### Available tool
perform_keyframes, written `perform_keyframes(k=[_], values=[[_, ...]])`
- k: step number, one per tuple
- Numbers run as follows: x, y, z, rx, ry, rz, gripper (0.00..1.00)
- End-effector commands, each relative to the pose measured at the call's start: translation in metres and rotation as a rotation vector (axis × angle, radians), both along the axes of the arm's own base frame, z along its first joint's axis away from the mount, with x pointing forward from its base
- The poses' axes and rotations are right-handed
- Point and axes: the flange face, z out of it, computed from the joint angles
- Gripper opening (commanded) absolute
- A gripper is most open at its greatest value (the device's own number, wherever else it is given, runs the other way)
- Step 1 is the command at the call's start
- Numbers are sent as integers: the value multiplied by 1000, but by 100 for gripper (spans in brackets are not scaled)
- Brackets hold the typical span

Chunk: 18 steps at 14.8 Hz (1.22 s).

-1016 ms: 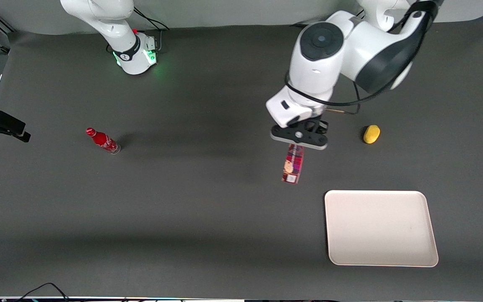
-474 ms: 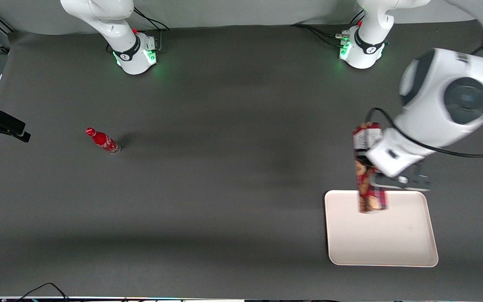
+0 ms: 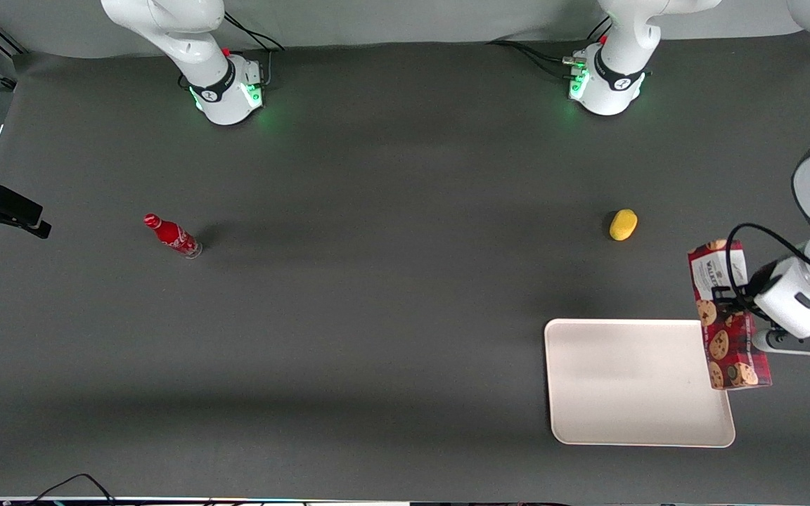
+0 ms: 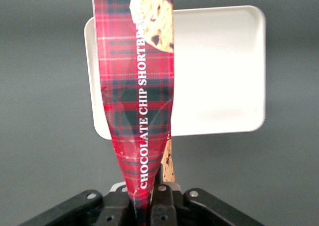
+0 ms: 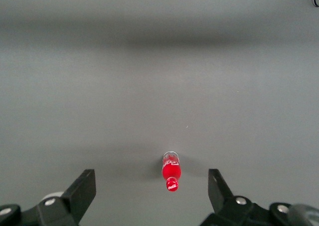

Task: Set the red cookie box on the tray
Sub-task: 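Carry the held box over the white tray's edge, then lower the box onto the tray and open the left gripper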

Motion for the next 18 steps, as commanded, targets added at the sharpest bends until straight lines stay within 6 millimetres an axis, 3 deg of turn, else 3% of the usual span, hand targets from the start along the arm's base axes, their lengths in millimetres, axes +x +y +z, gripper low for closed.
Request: perform_keyframes(k=[1,4,9,13,18], values=[[25,31,-62,-1,-31,16,0],[40,53,-107,25,-69,-1,0],[59,71,-181,59,-76,-57,0],[63,85,-196,56,-103,-25,0],[74,86,-214,53,-139,26,0]])
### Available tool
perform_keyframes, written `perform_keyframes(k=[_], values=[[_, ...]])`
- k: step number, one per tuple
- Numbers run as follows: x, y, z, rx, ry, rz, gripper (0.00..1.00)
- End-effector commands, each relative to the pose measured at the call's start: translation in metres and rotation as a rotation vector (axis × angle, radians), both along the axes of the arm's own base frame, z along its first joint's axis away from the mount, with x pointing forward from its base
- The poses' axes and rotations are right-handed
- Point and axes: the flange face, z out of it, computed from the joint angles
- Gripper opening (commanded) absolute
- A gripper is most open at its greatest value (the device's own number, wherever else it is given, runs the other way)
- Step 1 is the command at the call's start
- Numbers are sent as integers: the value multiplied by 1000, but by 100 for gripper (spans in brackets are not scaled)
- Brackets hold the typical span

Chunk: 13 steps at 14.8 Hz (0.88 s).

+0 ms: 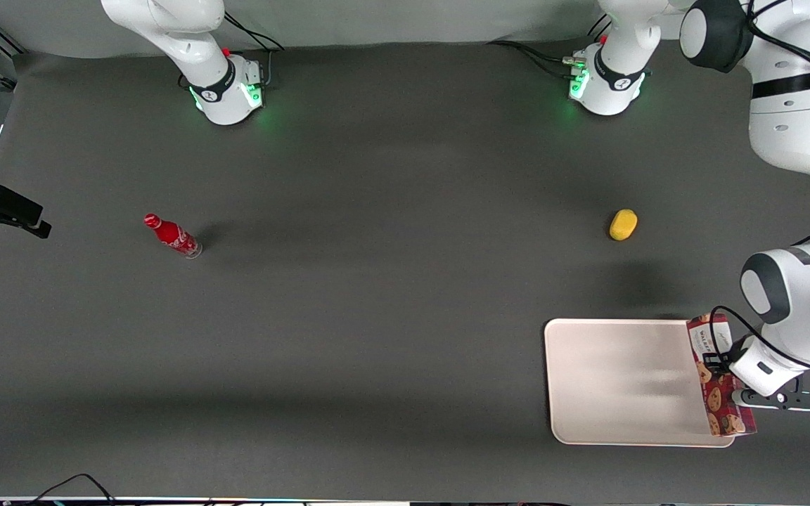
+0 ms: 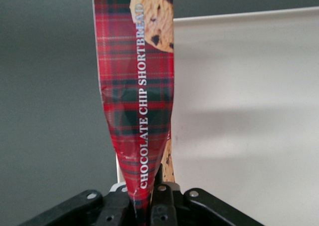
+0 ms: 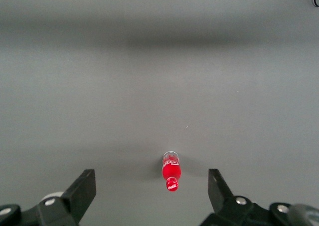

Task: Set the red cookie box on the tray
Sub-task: 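Lower the box onto the tray and open the left gripper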

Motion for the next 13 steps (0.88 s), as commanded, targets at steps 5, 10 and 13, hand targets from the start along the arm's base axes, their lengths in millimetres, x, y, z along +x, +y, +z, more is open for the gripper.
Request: perform_keyframes(k=[5,10,13], values=[[19,1,-19,1,-57,27,0],[18,0,-28,0,-48,23,60],[18,0,-28,0,-48,23,100]])
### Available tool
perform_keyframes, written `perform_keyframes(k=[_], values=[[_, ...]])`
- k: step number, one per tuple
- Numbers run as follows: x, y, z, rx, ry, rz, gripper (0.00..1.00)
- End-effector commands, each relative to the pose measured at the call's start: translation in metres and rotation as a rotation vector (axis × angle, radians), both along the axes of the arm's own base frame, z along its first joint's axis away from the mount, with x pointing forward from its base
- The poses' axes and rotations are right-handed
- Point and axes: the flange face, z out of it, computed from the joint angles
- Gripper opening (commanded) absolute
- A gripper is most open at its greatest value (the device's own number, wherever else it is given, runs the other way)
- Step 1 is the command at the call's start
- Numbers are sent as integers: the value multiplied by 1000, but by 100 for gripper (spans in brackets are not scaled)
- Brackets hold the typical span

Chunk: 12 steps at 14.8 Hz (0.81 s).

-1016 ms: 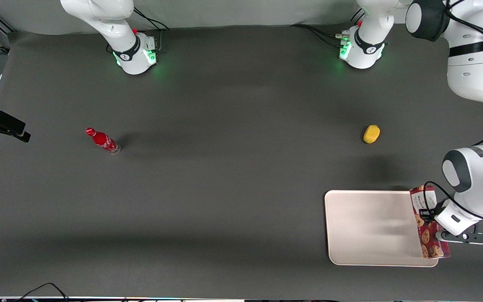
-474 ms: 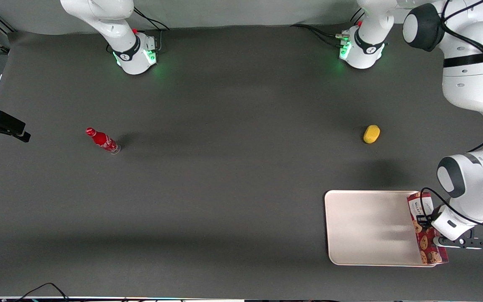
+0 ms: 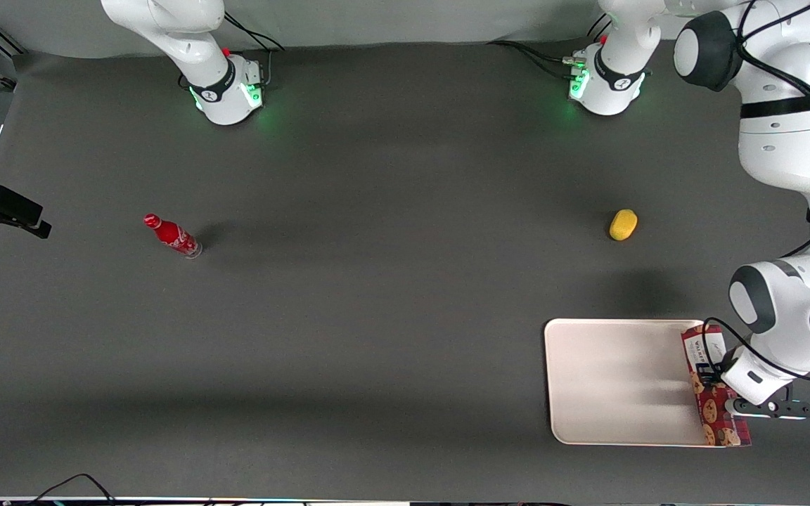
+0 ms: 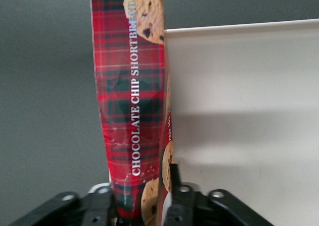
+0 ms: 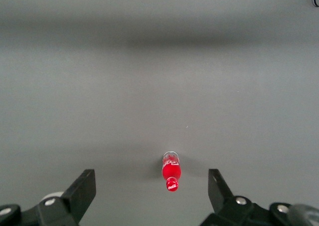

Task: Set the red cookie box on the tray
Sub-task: 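Lower the box onto the tray and open the left gripper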

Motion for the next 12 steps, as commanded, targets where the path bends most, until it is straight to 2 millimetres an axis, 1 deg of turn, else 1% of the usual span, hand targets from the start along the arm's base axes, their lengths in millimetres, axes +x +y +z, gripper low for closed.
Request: perform_keyframes(k=[1,6,8,10,11,12], values=[[6,0,-1,-3,-16,14,100],[6,-1,2,-4,-20,16,100],[7,-3,10,-6,-17,20,100],[9,-9,32,-3,-34,9,100],[9,-11,51,-8,-25,6,100],[7,-15,73,-18,0,4,100]])
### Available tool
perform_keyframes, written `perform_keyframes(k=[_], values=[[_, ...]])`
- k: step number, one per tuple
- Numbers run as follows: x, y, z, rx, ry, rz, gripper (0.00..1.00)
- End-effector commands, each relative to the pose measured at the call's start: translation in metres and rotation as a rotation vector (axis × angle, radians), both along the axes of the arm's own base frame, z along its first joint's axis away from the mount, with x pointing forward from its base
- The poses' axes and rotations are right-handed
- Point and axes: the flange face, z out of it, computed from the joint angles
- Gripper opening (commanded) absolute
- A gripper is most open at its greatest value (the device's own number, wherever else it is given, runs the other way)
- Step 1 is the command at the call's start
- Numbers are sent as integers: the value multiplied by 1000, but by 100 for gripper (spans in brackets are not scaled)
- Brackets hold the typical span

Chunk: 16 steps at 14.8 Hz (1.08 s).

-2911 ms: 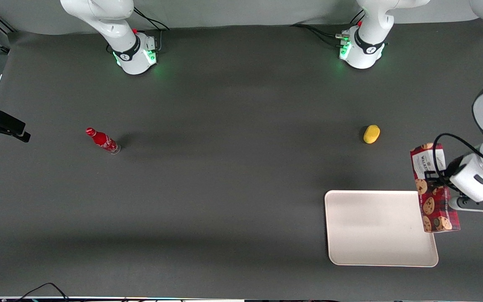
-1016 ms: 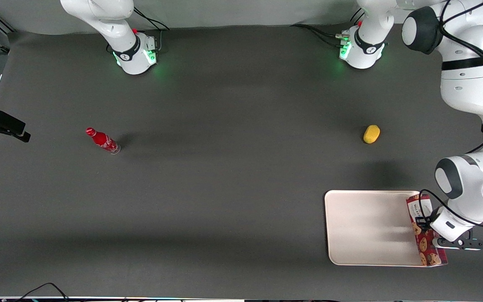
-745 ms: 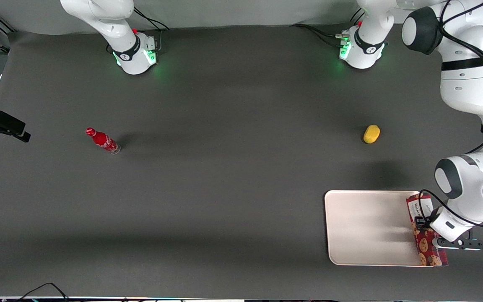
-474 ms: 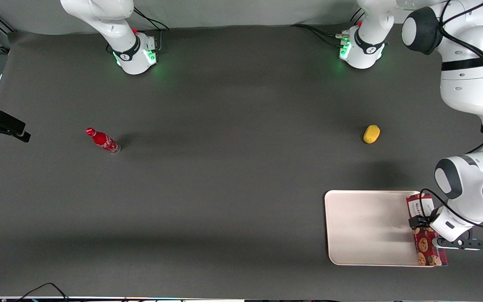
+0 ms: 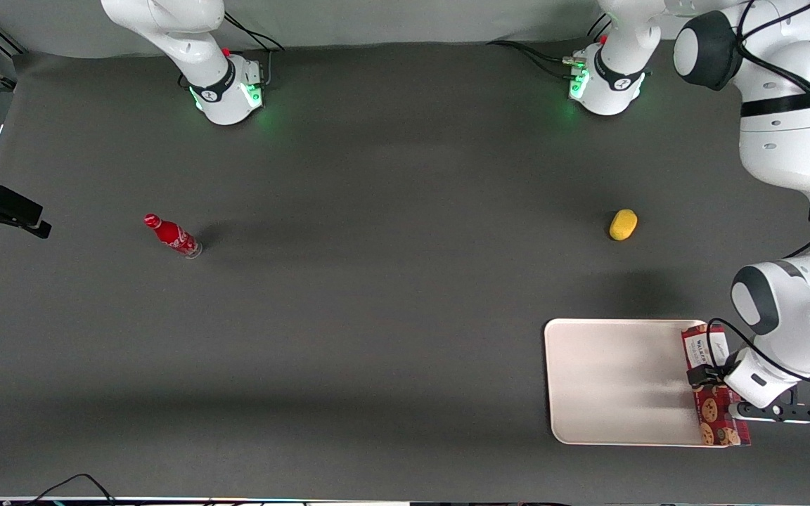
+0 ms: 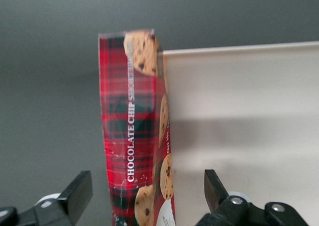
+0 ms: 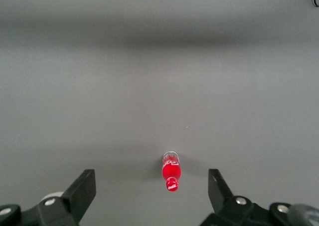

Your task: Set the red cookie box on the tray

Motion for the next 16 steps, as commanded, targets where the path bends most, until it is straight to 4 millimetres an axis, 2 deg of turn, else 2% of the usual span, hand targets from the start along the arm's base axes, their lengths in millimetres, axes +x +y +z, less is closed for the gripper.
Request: perform_keyframes(k=[1,3,5,8,10,12,14,16], values=[[-2,-15,84,-23,49,-1,100],[-17,-29,150,-33,67,-31,100],[-48,-57,202,-71,136,-15,100],[-106,-101,260,-83,165,44,100],[-149,-116,285,-47,170,33,100],[-186,-121,306,-39,207,46,100],[-206,-122,327,-32,239,47,100],[-215,-122,337,-27,254,47,100]])
